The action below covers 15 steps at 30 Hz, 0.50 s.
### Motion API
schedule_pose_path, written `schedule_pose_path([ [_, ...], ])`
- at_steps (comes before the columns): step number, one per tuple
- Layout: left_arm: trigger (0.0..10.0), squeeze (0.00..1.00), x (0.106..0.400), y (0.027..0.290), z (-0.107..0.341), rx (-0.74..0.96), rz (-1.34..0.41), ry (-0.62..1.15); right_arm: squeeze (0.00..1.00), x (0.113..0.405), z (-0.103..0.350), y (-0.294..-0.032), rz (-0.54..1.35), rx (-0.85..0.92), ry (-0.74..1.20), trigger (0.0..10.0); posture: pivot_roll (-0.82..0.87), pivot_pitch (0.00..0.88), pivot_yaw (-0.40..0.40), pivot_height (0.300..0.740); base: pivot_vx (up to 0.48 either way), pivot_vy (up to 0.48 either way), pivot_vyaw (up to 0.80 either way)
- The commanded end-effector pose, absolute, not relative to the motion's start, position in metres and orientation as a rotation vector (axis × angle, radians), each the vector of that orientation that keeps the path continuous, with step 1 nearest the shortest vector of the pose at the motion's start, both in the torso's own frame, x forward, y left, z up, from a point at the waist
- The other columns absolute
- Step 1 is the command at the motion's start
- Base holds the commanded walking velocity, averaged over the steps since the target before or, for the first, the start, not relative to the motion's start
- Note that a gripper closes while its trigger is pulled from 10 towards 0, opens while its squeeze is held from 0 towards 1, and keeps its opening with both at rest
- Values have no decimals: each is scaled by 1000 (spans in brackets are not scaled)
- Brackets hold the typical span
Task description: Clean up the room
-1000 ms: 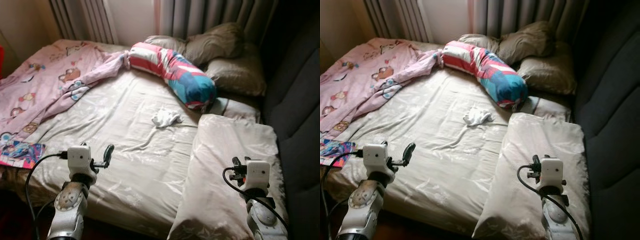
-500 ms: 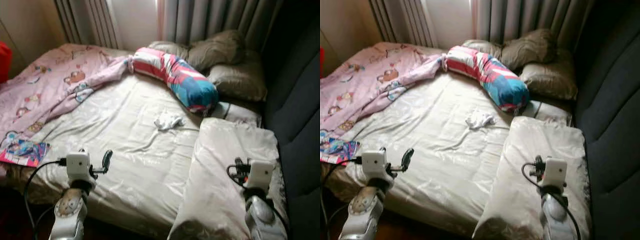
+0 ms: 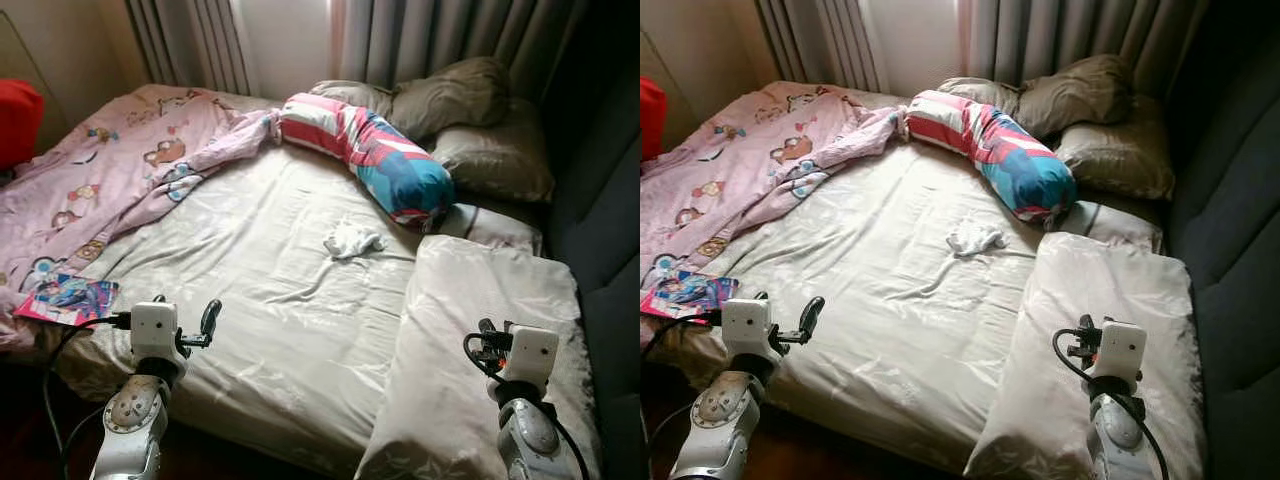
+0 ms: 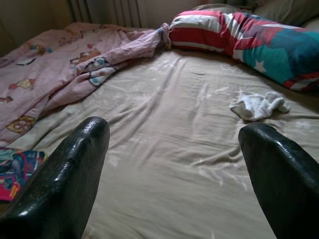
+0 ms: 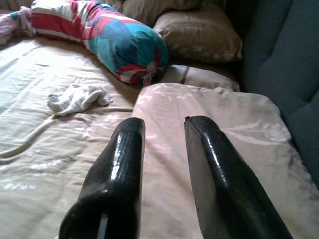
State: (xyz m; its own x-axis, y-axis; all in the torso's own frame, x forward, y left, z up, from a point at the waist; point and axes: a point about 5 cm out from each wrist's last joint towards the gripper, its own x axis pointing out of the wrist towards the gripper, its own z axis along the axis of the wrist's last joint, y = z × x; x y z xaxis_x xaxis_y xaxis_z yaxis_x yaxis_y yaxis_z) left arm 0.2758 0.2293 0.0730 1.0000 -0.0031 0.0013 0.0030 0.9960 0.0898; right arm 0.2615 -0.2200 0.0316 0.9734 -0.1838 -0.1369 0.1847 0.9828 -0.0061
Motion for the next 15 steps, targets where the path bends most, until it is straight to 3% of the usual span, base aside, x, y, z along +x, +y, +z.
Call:
schedule_pose_path([
  [1,10000,0,274,232,72,95,-5,6,0,263,32,-223,-189,9,142,10000,-17,42,4,735,0,375,0],
  [15,10000,0,279,231,73,96,-14,1,0,267,30,-218,-177,17,158,10000,-12,17,7,735,0,402,0],
])
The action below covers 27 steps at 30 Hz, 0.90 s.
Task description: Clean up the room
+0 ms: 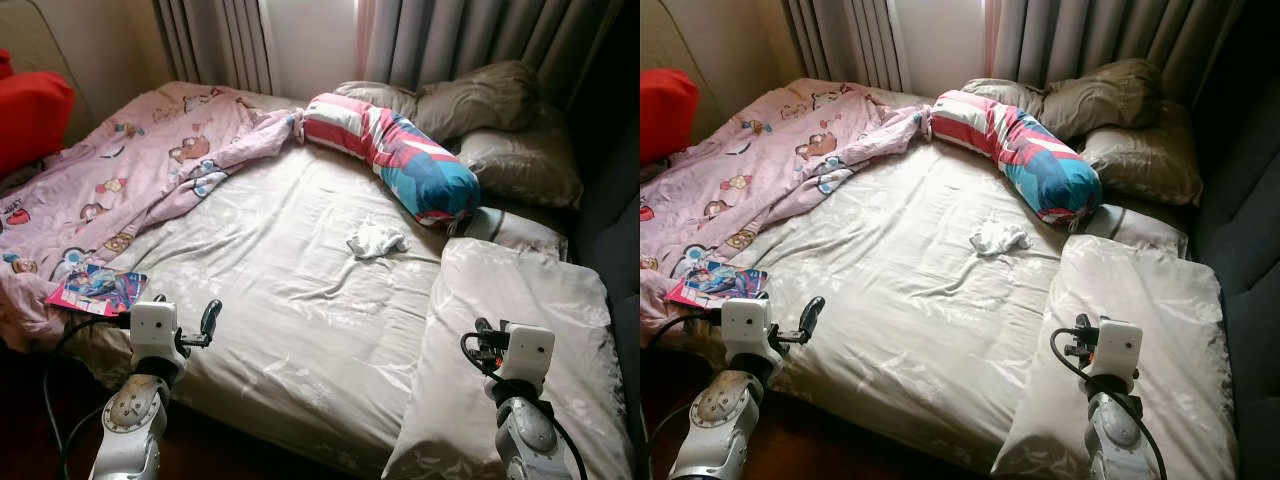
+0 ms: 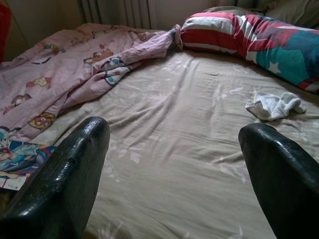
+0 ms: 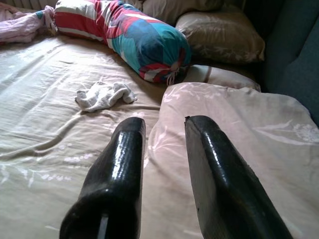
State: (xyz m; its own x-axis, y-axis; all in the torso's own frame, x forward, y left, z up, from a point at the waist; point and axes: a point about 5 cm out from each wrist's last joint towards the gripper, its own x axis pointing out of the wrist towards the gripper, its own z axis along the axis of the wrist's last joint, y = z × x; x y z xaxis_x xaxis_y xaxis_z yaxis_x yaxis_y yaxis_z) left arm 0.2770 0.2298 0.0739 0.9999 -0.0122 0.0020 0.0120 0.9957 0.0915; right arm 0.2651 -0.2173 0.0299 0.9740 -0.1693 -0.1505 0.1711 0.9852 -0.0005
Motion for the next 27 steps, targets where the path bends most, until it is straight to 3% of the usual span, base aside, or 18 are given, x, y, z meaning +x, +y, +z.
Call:
schedule_pose_path([
  [1,10000,0,279,231,74,96,-15,1,0,268,31,-219,-177,17,157,10000,-12,16,7,735,0,401,0],
  [27,10000,0,279,229,73,91,-26,1,0,273,28,-219,-201,38,185,10000,-1,0,10,735,0,457,0],
])
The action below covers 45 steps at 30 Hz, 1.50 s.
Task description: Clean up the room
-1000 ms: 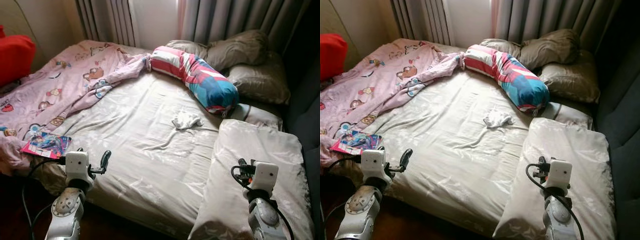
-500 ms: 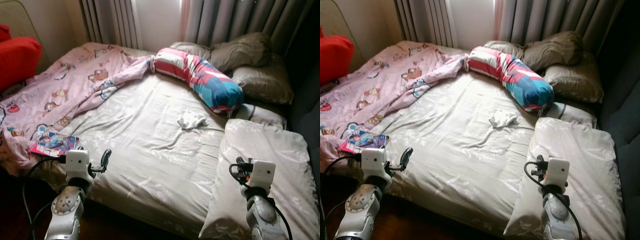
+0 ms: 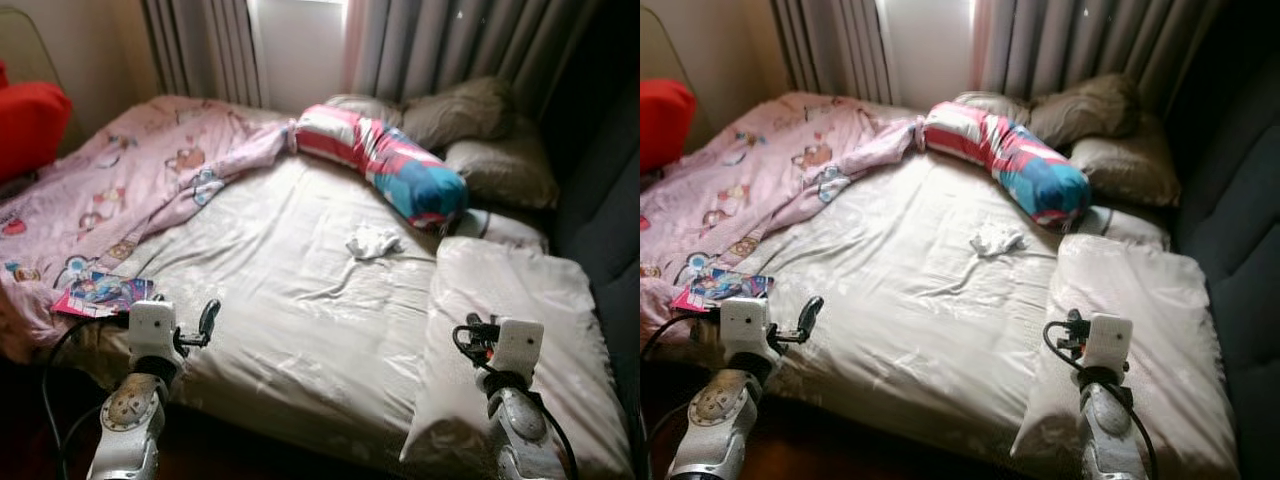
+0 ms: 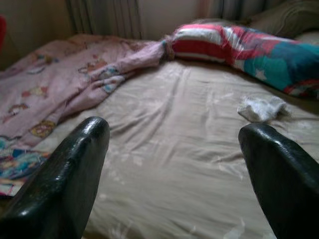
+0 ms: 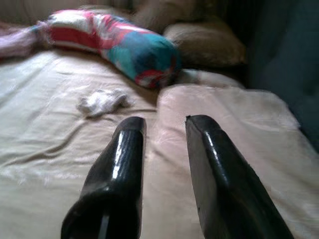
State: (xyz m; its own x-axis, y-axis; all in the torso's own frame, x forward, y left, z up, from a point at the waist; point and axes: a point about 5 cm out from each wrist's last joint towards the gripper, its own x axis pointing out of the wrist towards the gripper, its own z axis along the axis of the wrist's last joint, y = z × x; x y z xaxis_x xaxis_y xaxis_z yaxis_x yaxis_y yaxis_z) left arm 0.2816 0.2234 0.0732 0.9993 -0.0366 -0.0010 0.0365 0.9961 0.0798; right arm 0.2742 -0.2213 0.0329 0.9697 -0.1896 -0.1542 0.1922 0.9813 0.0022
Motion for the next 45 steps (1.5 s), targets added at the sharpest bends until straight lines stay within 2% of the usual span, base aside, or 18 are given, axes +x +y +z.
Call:
schedule_pose_path([
  [1,10000,0,279,230,73,92,-25,1,0,273,27,-219,-204,41,191,10000,-1,0,10,735,0,480,0],
  [14,10000,0,279,232,75,99,-21,2,0,272,24,-220,-233,71,209,10000,-4,16,19,735,0,480,-792],
  [32,10000,0,279,235,77,97,-4,-3,0,272,24,-218,-214,50,191,10000,4,49,17,735,0,480,0],
  [45,10000,0,280,235,78,93,7,-8,0,273,24,-215,-182,39,193,10000,3,57,14,735,0,480,620],
])
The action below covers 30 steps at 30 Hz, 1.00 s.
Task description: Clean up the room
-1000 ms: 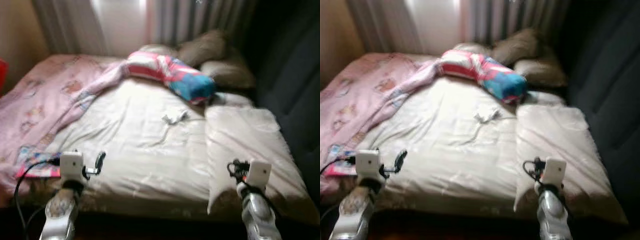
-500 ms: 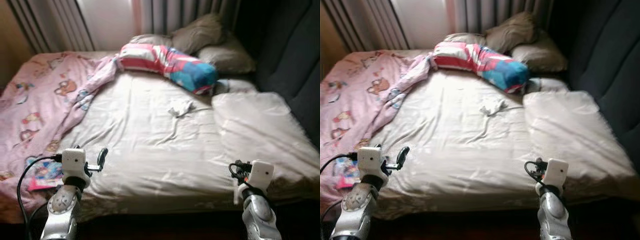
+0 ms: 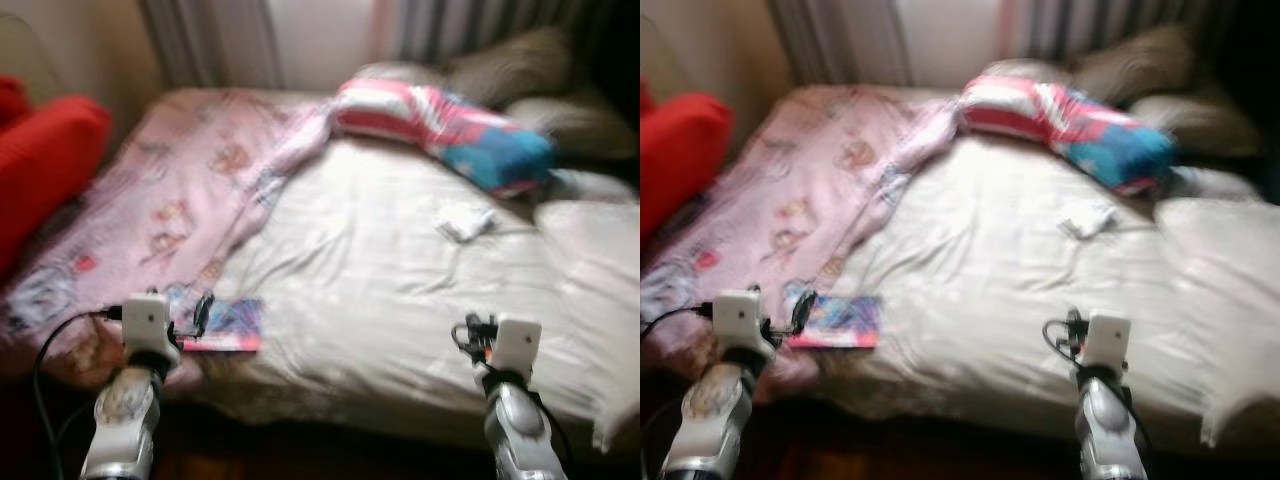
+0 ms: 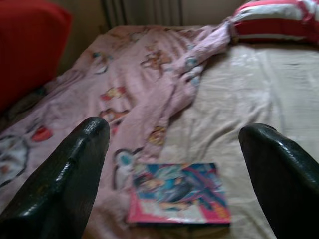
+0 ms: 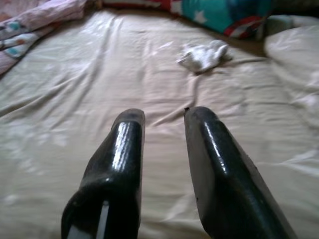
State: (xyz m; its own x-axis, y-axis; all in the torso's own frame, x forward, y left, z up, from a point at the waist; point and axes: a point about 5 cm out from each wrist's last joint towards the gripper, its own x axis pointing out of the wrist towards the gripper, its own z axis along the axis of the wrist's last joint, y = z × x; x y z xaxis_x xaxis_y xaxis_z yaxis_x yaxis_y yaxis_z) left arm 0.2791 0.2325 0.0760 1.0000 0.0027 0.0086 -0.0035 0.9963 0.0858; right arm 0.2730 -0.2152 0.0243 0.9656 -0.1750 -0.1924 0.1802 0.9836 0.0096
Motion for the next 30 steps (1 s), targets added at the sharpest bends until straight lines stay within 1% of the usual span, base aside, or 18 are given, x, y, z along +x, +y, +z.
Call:
schedule_pose_path([
  [1,10000,0,280,235,78,93,7,-8,0,273,24,-215,-182,41,194,10000,3,57,13,735,0,480,0],
  [27,10000,0,282,234,79,94,0,-9,0,272,22,-216,-204,55,201,10000,2,61,18,735,0,480,0],
  [30,10000,0,283,234,79,95,-3,-11,0,273,22,-216,-206,56,199,10000,-1,60,21,735,0,244,0],
])
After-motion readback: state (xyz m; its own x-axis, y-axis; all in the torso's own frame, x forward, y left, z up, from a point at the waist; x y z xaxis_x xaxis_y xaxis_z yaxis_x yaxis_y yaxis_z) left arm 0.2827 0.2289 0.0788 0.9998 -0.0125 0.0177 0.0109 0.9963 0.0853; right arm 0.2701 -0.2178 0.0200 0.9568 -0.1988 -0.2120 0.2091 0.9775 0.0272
